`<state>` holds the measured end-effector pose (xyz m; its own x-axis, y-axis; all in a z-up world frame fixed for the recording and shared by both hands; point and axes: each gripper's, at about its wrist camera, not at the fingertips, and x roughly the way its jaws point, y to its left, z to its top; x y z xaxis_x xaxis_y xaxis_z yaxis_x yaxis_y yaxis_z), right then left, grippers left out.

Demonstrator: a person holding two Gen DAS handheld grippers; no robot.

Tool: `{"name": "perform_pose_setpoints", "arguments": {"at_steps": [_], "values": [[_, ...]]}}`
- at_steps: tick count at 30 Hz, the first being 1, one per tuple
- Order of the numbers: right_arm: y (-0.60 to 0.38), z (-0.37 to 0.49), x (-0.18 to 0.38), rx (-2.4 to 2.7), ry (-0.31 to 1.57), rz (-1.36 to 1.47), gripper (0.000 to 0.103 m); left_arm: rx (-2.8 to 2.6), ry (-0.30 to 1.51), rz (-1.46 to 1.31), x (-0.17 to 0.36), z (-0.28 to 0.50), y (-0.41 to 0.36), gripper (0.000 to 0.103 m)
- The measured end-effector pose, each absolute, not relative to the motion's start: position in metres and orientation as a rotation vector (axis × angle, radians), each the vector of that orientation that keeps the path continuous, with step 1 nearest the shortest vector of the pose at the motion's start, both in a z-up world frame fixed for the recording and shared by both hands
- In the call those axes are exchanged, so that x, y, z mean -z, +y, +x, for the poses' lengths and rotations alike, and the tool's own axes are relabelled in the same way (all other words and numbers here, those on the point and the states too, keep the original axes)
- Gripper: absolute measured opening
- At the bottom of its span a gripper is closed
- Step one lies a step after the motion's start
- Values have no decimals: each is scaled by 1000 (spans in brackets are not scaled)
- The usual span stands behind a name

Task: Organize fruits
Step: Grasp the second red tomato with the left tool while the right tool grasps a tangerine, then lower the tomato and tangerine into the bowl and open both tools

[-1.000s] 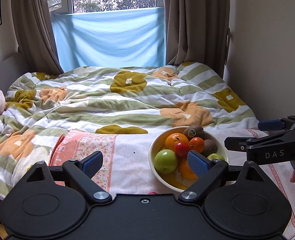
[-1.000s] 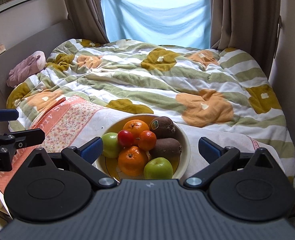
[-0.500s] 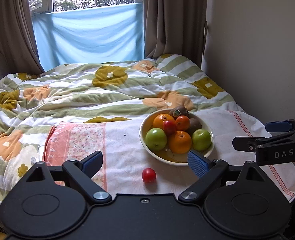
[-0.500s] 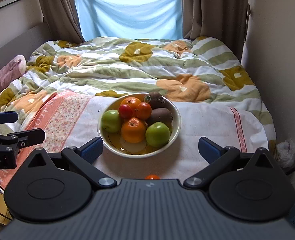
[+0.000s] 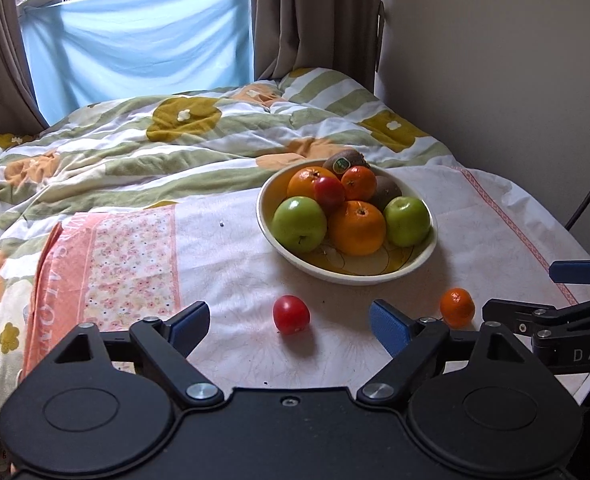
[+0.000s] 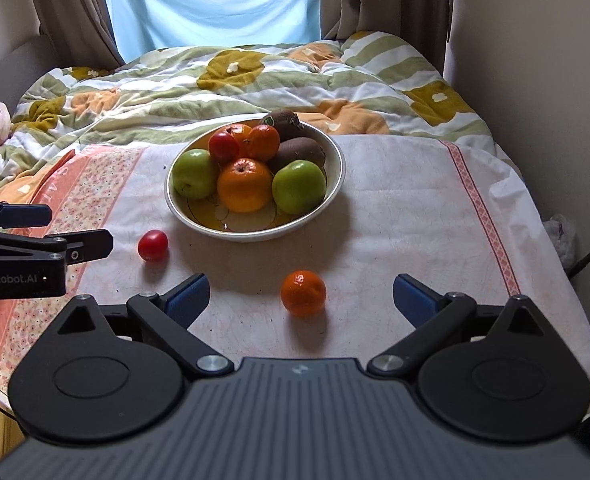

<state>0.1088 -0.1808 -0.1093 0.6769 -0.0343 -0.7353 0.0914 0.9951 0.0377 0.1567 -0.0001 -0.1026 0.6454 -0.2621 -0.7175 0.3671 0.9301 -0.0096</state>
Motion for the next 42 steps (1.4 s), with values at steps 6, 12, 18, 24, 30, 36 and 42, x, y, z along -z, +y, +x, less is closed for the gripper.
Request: {"name": "perform_pose_setpoints", "arguments": {"at_steps": [6,12,18,24,30,36,42], "values": [[-184,120,141,110,854,98,102,377,842,174,138,181,-13,74],[-187,132,165,123,871,114,94,371,869,201,165,197,-19,60],[-188,137,175,120,874,122,86,369,864,219,176,203,-24,46],[-188,139,177,114,880,116,79,374,857,234,175,204,-27,34],[-189,140,175,114,876,115,77,371,864,229,172,198,-24,33],[-190,146,176,108,874,121,70,359,856,211,165,186,-20,33],[-189,148,176,107,874,121,67,350,857,184,160,182,-15,33]]}}
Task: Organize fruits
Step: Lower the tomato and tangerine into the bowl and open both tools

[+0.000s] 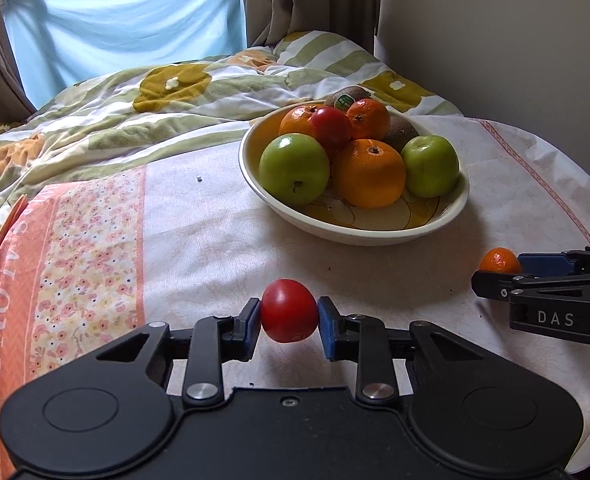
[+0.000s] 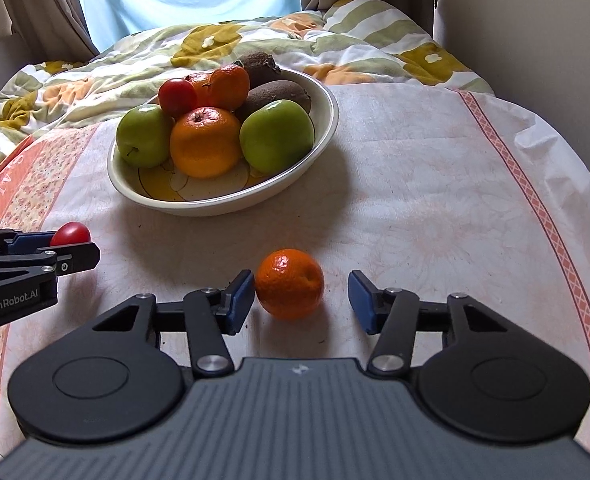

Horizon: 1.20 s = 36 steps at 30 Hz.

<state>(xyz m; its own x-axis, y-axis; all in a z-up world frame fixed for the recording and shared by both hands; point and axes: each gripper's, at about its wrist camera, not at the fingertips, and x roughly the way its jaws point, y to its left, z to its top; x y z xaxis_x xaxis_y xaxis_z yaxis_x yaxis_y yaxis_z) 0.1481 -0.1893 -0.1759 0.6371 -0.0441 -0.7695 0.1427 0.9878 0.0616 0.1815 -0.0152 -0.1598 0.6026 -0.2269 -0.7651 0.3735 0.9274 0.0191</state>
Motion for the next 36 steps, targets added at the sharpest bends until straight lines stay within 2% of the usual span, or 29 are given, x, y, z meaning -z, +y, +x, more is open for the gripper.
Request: {"name": "perform_pose_setpoints", "arguments": {"at_steps": [4,6,17,36], "values": [[-188,150,176,97,882,125,60,349,853,176,156,179,-14,33],[-187,151,176,84,888,128,52,350,850,175,154,178,-13,33],[-184,148,161,85,875,123,51,345,842,160,141,172,-8,33],[-193,137,70,53,783,120,51,360,774,133,64,163,-22,33]]}}
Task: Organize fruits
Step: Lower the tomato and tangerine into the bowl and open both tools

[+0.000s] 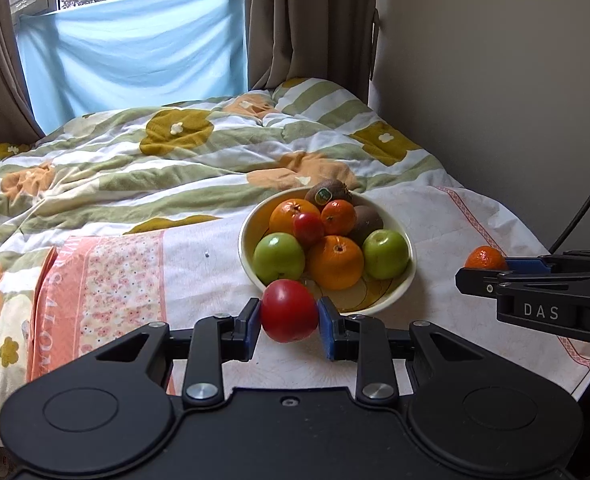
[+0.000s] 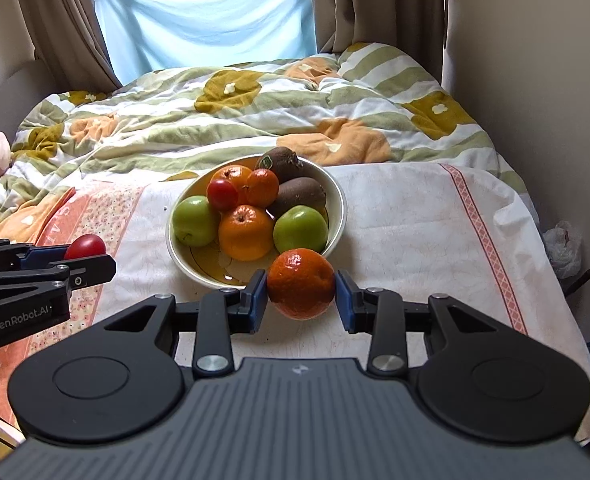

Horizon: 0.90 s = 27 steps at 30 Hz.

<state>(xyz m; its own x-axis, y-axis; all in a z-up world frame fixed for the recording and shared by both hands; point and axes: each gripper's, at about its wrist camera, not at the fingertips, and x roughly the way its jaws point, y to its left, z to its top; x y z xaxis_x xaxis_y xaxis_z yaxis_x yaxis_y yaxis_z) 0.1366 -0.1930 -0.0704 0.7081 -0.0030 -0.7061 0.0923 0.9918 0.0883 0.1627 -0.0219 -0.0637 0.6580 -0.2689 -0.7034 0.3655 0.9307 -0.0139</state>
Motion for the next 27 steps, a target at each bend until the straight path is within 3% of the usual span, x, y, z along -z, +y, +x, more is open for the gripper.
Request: {"name": "perform_pose_setpoints", "arguments": {"at_steps": [10,23,25,27], "values": [[-221,178,69,-30,798,90,51,335,793,140,61,198,-61,34],[-239,234,90,-156,861,44,51,258,893,174,108,240,-88,35],[-239,239,92,-168,866,37,51,257,902,166,110,242,-87,47],[-239,241,93,-175,867,31,51,257,900,163,110,241,-86,83]]}}
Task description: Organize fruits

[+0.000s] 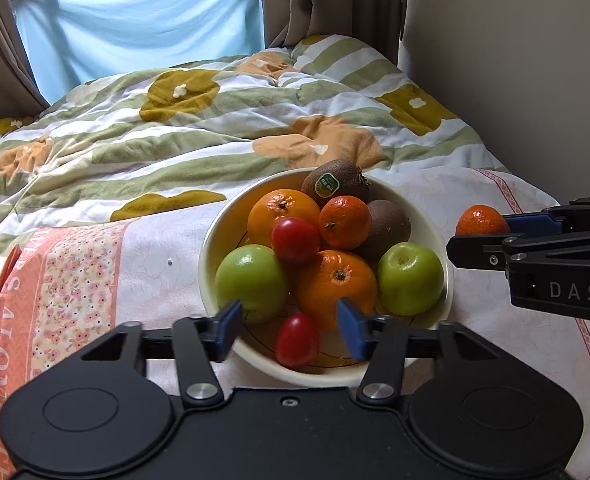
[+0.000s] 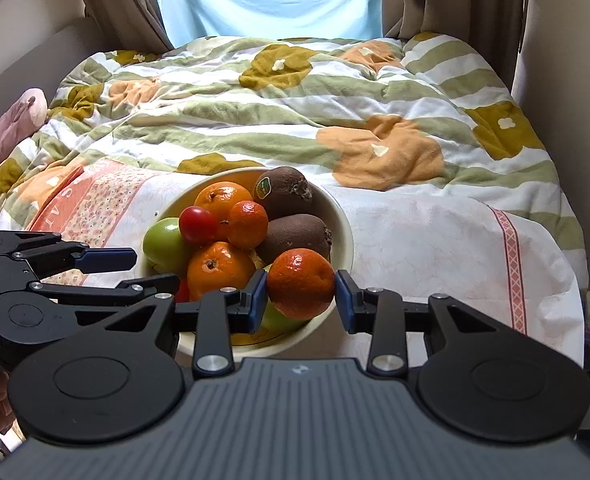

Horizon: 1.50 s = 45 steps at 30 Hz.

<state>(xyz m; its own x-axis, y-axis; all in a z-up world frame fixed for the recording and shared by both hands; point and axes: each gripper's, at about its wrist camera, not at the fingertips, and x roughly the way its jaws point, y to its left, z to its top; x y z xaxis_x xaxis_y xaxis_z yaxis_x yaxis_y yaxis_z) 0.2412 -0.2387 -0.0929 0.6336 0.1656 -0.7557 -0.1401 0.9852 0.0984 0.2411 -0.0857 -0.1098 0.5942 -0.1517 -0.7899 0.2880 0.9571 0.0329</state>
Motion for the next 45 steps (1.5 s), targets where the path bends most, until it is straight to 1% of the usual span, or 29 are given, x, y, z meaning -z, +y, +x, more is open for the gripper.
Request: {"name": "perform_pose_setpoints", "arguments": {"at_steps": [2,9,15,30,31,32,33,34,35,40,45], "values": [[-239,243,92,-175,866,27,51,240,867,166,105,237,-84,97],[-238,239,87,-167,861,31,51,214,828,108,80,230,-58,97],[-224,230,87,-175,868,46,51,187,790,96,60,222,-42,100],[-176,227,113,-173,889,21,52,153,810,69,64,206,-6,100],[-174,227,115,-167,882,11,54,152,811,68,64,206,-6,100],[-172,227,116,-165,881,0,66,152,814,69,65,206,-5,100],[-170,227,117,-159,879,-12,83,152,816,70,66,205,-5,100],[-169,226,117,-155,876,-20,90,152,817,70,67,205,-4,100],[-169,225,118,-153,875,-22,102,152,819,70,67,204,-3,100],[-172,219,117,-135,874,-5,103,155,820,65,66,199,-1,100],[-174,210,103,-120,845,-6,103,163,795,65,57,192,-1,100]]}}
